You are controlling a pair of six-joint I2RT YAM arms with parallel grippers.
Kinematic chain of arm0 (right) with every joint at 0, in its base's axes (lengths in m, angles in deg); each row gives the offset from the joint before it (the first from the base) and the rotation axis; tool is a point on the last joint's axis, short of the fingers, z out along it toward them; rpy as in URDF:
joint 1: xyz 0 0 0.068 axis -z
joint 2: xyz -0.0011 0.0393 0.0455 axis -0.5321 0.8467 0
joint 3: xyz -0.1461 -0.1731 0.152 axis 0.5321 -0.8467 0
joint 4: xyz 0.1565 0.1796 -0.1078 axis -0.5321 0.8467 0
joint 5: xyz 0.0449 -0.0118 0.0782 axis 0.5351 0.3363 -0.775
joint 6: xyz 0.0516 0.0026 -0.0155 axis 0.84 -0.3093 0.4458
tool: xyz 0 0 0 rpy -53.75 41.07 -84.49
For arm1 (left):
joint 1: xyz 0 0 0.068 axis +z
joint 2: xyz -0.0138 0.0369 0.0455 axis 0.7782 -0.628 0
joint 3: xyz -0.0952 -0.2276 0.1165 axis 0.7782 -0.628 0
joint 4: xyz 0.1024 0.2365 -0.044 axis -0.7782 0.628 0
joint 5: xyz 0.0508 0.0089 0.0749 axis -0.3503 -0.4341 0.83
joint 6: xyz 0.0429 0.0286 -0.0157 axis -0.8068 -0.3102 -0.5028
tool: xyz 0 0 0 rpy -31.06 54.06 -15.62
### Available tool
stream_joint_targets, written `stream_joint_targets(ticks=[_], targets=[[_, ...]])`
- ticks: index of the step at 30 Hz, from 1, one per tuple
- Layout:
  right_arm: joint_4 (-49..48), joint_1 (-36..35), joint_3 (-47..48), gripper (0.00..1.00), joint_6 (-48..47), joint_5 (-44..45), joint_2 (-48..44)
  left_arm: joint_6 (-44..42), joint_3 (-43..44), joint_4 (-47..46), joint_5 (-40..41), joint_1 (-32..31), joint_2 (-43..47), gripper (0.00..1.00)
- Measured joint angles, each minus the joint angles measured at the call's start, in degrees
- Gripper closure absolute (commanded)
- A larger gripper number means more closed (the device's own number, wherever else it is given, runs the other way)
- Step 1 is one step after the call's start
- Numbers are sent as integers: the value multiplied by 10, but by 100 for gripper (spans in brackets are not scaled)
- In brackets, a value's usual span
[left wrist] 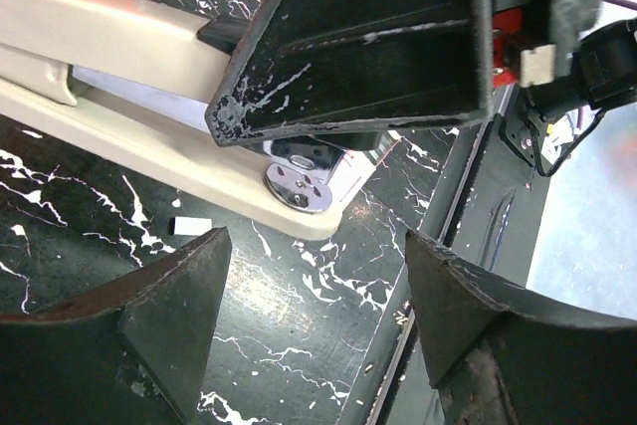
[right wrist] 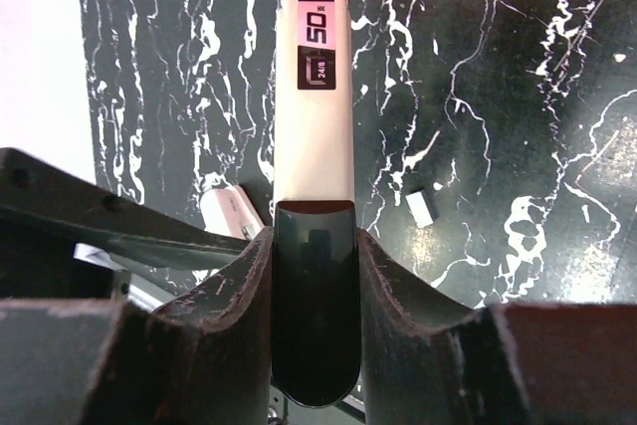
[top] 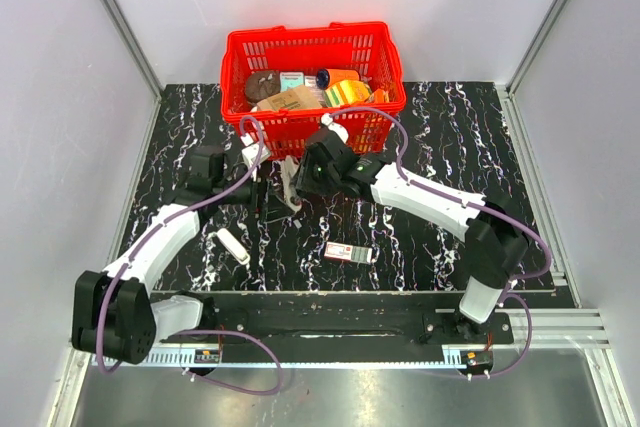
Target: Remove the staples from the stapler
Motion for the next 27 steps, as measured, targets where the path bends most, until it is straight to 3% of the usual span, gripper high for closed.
stream_joint_targets(ticks=[15,19,25,27], targets=[[-33,-10,-1,100,26,-14,0,11,0,-30,26,0,-42,28],[-42,-17,-3,100,30,-14,0,12,0,-33,29,0,-50,41],[-48,-17,-5,100,35,-9,0,5,0,-23,31,-1,-49,72],[-49,-17,-7,100,37,-10,0,3,0,-17,41,2,-49,76]])
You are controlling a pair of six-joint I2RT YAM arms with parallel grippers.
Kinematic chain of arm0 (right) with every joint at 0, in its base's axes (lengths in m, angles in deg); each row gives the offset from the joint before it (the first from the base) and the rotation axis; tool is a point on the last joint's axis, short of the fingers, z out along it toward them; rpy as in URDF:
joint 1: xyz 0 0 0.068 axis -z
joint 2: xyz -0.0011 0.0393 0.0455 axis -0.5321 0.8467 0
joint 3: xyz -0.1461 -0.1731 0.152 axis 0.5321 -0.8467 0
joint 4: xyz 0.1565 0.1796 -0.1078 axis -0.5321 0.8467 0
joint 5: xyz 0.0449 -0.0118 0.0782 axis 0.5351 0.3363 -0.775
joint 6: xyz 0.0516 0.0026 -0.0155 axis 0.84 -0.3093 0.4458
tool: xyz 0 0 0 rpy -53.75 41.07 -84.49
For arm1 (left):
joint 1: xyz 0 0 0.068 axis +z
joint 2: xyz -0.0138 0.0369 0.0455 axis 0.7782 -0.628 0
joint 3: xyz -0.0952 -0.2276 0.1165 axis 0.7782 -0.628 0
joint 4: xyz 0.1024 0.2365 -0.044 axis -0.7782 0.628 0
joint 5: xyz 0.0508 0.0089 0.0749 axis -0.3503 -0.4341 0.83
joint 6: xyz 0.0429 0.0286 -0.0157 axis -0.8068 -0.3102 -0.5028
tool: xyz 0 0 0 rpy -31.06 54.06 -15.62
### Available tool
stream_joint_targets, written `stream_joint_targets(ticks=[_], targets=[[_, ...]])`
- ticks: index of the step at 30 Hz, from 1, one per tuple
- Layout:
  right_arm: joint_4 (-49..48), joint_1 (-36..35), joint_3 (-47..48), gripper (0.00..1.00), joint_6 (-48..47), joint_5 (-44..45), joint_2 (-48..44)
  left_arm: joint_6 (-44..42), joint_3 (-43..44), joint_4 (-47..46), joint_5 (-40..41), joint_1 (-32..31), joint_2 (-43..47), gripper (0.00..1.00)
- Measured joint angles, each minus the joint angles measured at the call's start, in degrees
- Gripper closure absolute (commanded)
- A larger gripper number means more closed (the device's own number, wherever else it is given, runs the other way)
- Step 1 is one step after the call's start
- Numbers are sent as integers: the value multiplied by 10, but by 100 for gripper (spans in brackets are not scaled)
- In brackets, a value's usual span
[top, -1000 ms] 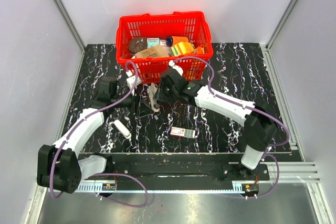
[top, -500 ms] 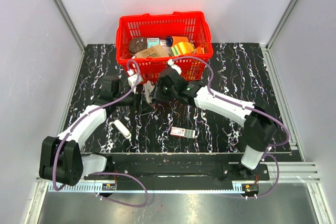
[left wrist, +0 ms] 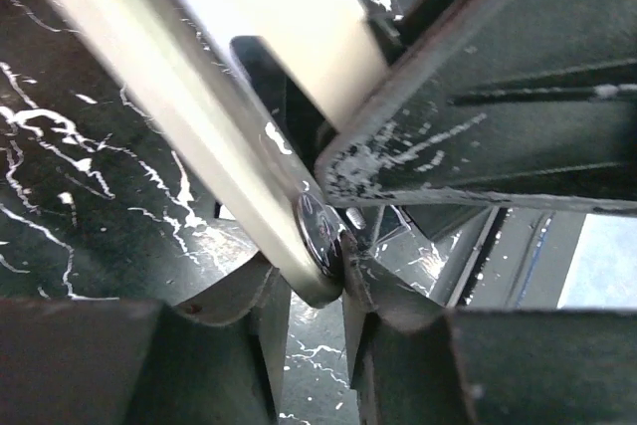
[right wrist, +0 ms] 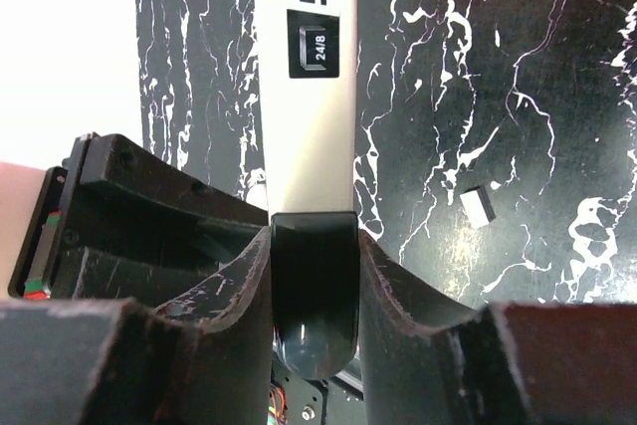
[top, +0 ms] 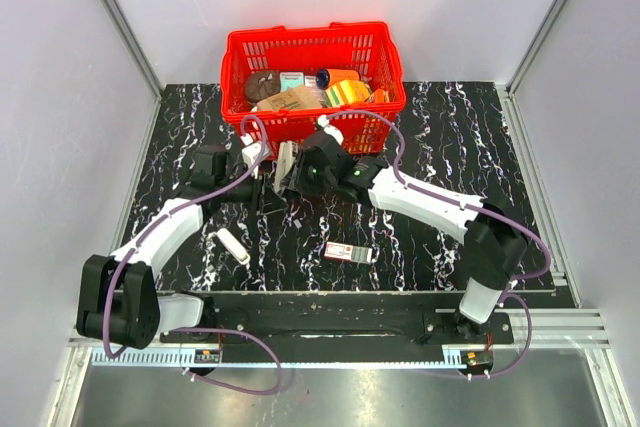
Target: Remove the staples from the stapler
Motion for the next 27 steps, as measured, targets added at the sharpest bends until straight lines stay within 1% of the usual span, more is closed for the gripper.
stream_joint_targets(ticks=[3,9,13,16,27], targets=[[-4,-1,-5,100,4,-4,0,-7,0,6,13,5,0,82],[-16,-2,-12,100,9,-10,0,-21,0,18,27,5,11,85],[-24,-2,-14,100,8,-18,0,-34,0,28,41,5,23,93],[-35,-3,-25,100,3,-23,-3,-59,0,40,57,3,31,100],[-54,-6,-87,100,-33,-37,-48,-177,-2,56,136,-6,33,100]])
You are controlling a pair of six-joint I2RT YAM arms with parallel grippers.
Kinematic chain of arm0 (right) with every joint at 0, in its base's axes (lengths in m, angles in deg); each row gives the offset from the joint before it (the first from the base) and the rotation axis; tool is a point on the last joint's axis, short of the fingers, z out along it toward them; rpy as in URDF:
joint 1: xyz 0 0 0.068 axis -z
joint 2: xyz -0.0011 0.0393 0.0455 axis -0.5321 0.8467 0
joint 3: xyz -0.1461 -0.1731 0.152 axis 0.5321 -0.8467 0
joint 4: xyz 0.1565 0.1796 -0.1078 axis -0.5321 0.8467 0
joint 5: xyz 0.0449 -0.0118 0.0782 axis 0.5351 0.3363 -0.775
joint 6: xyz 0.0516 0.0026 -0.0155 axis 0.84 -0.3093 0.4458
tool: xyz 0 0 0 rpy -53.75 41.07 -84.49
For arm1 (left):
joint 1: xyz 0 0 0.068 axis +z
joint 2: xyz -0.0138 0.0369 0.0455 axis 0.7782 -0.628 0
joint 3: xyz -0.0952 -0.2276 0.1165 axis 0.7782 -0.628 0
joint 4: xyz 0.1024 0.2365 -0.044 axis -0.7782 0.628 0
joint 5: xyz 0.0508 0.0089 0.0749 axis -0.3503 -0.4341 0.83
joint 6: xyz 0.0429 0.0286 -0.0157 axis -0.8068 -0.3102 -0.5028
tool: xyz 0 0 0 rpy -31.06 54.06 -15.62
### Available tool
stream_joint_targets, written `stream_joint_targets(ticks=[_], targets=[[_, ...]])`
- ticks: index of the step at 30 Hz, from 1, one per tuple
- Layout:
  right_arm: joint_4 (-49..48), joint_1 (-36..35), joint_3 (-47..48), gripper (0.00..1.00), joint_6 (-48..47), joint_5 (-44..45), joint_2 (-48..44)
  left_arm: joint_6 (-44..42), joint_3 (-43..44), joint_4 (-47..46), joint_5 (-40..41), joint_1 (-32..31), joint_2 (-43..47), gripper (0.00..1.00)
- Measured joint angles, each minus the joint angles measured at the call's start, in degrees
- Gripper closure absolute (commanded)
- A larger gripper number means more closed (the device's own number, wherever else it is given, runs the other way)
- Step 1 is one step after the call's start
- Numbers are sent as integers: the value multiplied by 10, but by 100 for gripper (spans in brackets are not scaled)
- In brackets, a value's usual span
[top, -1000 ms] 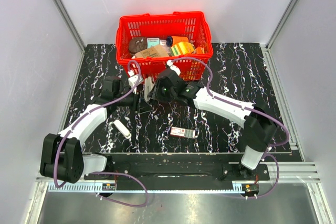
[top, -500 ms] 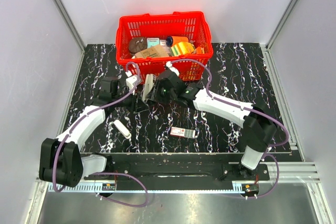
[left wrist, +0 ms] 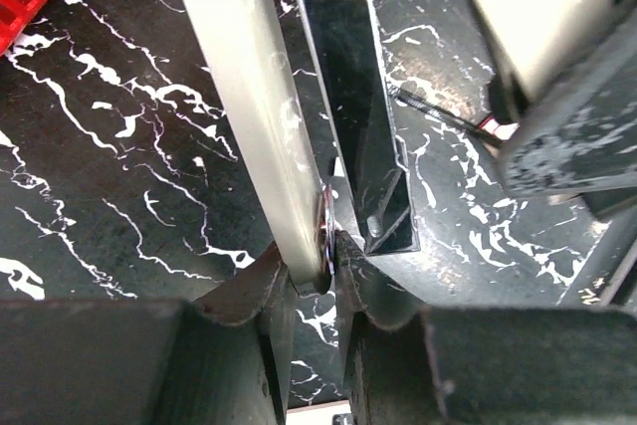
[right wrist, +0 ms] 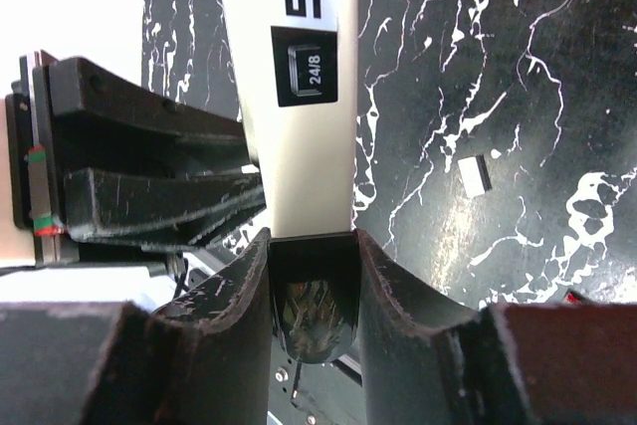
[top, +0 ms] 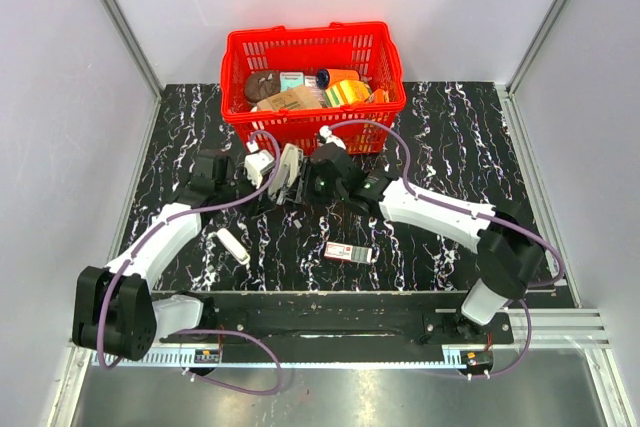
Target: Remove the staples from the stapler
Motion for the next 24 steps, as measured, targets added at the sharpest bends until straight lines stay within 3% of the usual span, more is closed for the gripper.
stream_joint_targets(ticks=[24], targets=[[-6,37,-167,100,-106,-86,-159,-177,-18,-53,70,-9,-17,100]])
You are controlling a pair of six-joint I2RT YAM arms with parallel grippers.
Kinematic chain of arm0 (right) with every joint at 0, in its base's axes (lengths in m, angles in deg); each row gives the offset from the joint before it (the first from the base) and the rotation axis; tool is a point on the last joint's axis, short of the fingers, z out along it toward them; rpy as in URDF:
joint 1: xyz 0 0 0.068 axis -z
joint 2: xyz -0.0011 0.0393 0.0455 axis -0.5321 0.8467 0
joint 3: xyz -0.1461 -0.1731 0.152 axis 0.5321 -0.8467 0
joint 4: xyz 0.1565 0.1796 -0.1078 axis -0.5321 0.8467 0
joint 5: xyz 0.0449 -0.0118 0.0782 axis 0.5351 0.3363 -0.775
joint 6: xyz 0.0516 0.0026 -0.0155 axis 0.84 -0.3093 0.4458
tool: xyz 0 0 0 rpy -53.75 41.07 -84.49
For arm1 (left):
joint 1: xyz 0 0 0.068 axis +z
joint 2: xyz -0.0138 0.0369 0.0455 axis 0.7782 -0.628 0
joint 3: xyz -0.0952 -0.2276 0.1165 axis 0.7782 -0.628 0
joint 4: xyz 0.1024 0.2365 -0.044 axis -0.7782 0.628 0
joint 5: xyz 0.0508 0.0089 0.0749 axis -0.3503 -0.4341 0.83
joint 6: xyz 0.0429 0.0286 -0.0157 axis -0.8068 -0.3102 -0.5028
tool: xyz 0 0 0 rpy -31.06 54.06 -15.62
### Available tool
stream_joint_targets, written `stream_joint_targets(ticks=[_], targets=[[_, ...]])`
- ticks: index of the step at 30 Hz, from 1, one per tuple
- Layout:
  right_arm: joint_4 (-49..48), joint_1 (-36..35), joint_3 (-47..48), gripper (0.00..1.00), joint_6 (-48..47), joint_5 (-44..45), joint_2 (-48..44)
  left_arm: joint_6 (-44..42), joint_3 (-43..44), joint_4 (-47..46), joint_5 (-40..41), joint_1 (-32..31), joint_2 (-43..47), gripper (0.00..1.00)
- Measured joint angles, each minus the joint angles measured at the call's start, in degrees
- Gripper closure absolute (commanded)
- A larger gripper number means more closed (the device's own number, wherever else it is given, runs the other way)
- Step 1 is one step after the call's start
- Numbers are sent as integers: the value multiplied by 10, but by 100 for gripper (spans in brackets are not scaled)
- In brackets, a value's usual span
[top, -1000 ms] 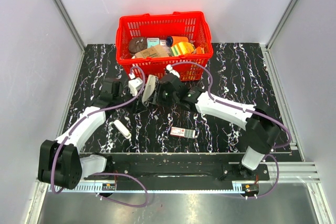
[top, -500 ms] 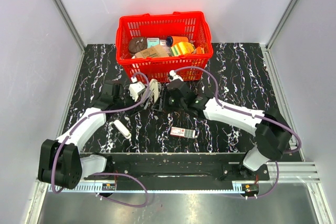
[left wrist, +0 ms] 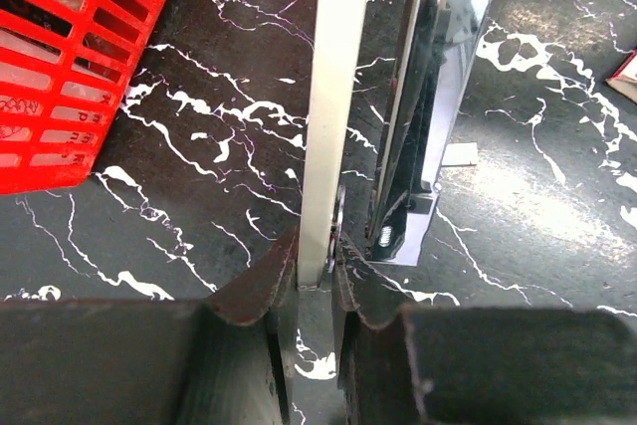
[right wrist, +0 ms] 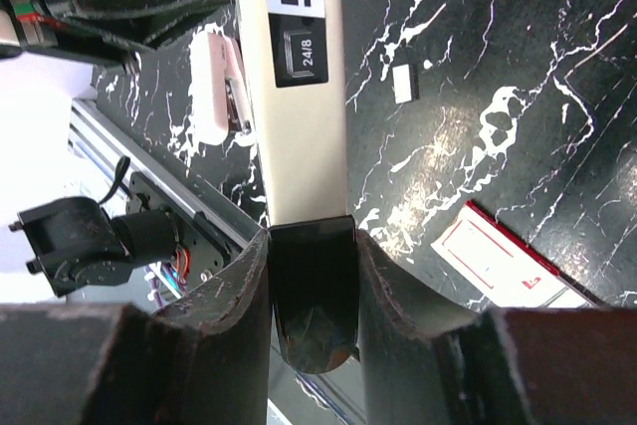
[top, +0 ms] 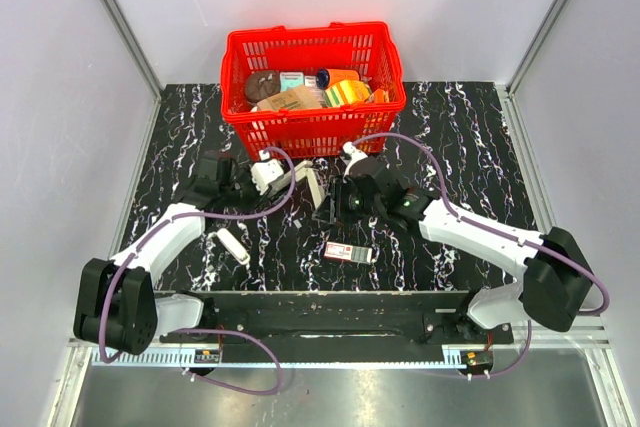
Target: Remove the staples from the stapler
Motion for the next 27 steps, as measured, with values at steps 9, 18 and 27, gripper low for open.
stream_joint_targets(ticks=[9,18,27], targets=[[19,10,-9,100,-27,-37,-8,-44,-8,-3,9,-1,-1,100],[75,26,-9,100,-73,-69,-18,-104,-36,-24,42,-17,3,100],[109,28,-9,100,-110,-82,-20,-170,-84,-88,173,-101,44,100]])
